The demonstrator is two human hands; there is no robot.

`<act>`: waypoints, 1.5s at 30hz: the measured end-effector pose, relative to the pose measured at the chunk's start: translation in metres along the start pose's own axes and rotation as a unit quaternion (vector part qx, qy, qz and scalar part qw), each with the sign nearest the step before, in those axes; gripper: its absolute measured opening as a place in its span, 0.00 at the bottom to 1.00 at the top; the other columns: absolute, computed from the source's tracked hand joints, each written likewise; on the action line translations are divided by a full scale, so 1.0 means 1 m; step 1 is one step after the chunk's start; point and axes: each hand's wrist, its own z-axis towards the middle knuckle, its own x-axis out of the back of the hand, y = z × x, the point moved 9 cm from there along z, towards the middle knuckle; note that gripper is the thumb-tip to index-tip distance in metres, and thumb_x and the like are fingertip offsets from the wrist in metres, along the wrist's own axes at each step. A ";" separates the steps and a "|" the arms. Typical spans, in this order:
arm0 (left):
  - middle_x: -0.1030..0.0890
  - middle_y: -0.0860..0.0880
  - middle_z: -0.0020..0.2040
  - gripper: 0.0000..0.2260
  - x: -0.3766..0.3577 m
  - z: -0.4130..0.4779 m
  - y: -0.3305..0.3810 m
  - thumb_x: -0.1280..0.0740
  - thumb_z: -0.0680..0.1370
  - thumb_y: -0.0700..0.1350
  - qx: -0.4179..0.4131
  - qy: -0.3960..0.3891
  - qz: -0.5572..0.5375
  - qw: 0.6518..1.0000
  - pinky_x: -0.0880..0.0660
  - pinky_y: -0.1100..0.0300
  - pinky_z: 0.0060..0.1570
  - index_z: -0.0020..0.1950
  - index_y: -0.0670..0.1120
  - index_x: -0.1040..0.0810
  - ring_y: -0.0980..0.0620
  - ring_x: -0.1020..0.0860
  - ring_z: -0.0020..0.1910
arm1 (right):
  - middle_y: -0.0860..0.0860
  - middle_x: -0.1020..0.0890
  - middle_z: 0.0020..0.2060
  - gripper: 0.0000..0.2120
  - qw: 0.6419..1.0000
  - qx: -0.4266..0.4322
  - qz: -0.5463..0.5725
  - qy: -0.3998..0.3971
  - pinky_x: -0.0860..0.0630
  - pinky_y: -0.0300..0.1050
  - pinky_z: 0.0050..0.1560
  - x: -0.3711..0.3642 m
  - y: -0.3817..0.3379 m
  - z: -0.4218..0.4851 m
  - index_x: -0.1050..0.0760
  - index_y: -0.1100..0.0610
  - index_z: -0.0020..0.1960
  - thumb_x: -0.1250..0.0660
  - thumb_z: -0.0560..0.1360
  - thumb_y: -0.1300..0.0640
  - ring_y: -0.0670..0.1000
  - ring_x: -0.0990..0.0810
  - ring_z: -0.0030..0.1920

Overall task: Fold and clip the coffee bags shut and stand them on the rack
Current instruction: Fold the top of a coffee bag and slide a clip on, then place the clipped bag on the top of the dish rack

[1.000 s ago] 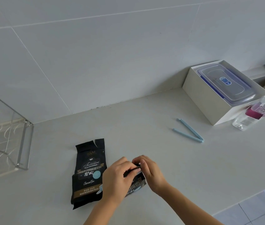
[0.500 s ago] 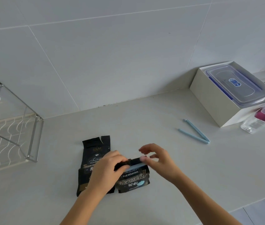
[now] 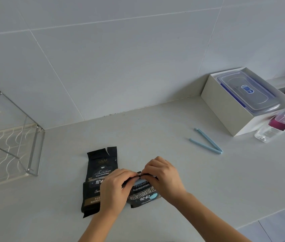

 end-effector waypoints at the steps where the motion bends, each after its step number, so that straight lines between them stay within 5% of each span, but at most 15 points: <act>1: 0.17 0.58 0.36 0.01 -0.001 0.000 0.000 0.30 0.71 0.47 0.005 0.006 -0.001 1.000 0.28 0.69 0.37 0.40 0.52 0.18 0.63 0.24 0.36 | 0.46 0.18 0.35 0.06 1.000 0.000 -0.012 0.013 0.23 0.47 0.37 0.002 -0.001 0.000 0.19 0.53 0.37 0.32 0.72 0.55 0.51 0.23 0.37; 11: 0.16 0.58 0.35 0.03 -0.002 0.006 0.000 0.25 0.68 0.45 0.028 0.013 -0.006 1.000 0.25 0.68 0.34 0.39 0.52 0.16 0.63 0.22 0.34 | 0.45 0.19 0.29 0.10 0.999 -0.009 -0.022 0.046 0.25 0.43 0.29 0.007 0.008 -0.002 0.19 0.51 0.37 0.35 0.73 0.49 0.49 0.23 0.32; 20: 0.19 0.60 0.47 0.09 0.003 0.025 -0.009 0.29 0.71 0.39 0.025 -0.009 -0.079 0.997 0.29 0.71 0.54 0.49 0.51 0.17 0.62 0.24 0.52 | 0.41 0.21 0.34 0.02 0.991 -0.102 0.073 0.035 0.26 0.40 0.36 -0.001 0.039 0.002 0.20 0.48 0.41 0.31 0.72 0.51 0.41 0.27 0.38; 23: 0.23 0.55 0.58 0.18 -0.004 0.023 -0.038 0.31 0.73 0.37 0.114 -0.044 -0.121 0.985 0.28 0.66 0.58 0.61 0.50 0.25 0.59 0.27 0.59 | 0.39 0.20 0.45 0.08 0.969 -0.184 0.165 0.006 0.25 0.38 0.46 -0.012 0.070 -0.003 0.23 0.45 0.50 0.30 0.72 0.53 0.41 0.23 0.48; 25: 0.26 0.54 0.60 0.22 -0.012 0.017 -0.056 0.32 0.74 0.38 0.211 -0.075 -0.190 0.956 0.25 0.70 0.48 0.66 0.50 0.32 0.58 0.24 0.56 | 0.42 0.20 0.51 0.16 0.945 -0.237 0.225 -0.018 0.23 0.41 0.50 -0.021 0.086 -0.010 0.27 0.46 0.57 0.29 0.71 0.54 0.41 0.23 0.53; 29: 0.26 0.54 0.63 0.18 -0.041 -0.006 -0.062 0.34 0.76 0.44 0.321 -0.187 -0.282 0.885 0.29 0.70 0.44 0.64 0.55 0.33 0.62 0.25 0.55 | 0.47 0.24 0.58 0.17 0.918 -0.325 0.221 -0.056 0.27 0.45 0.55 -0.040 0.107 -0.031 0.31 0.50 0.64 0.35 0.76 0.52 0.48 0.25 0.58; 32: 0.30 0.54 0.65 0.23 -0.056 -0.015 -0.055 0.35 0.77 0.44 0.328 -0.244 -0.300 0.862 0.29 0.68 0.45 0.69 0.56 0.38 0.59 0.28 0.60 | 0.48 0.21 0.55 0.12 0.869 -0.383 0.290 -0.118 0.24 0.41 0.44 -0.058 0.103 -0.033 0.32 0.47 0.63 0.45 0.80 0.48 0.49 0.21 0.55; 35: 0.28 0.54 0.64 0.25 -0.059 -0.010 -0.049 0.36 0.77 0.46 0.329 -0.255 -0.324 0.850 0.27 0.67 0.45 0.72 0.56 0.41 0.62 0.26 0.55 | 0.46 0.20 0.50 0.11 0.820 -0.431 0.353 -0.130 0.23 0.34 0.30 -0.065 0.097 -0.029 0.34 0.46 0.62 0.44 0.80 0.49 0.41 0.20 0.46; 40: 0.25 0.63 0.53 0.25 -0.043 -0.002 -0.052 0.37 0.78 0.48 0.321 -0.228 -0.313 0.864 0.26 0.73 0.35 0.73 0.56 0.42 0.68 0.25 0.46 | 0.52 0.21 0.55 0.11 0.842 -0.404 0.352 -0.069 0.19 0.42 0.42 -0.056 0.095 -0.015 0.34 0.52 0.61 0.40 0.79 0.55 0.48 0.19 0.50; 45: 0.34 0.54 0.69 0.26 0.002 0.012 -0.054 0.36 0.77 0.50 0.272 -0.144 -0.306 0.901 0.33 0.63 0.57 0.72 0.59 0.41 0.56 0.35 0.68 | 0.51 0.19 0.50 0.15 0.860 -0.366 0.355 -0.016 0.21 0.36 0.33 -0.034 0.065 0.013 0.32 0.49 0.62 0.37 0.77 0.48 0.45 0.18 0.46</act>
